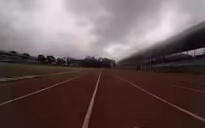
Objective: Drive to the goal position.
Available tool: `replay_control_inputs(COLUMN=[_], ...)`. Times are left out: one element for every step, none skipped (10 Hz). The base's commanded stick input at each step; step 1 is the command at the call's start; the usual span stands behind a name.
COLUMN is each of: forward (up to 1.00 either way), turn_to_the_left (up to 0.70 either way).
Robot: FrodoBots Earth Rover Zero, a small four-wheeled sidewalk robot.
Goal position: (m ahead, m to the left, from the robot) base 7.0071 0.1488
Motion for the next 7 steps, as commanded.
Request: replay_control_inputs(forward=[0.7,0.7,0.7,0.7,0.7,0.7,0.7], turn_to_the_left=[0.0,0.0,0.0,0.0,0.0,0.0,0.0])
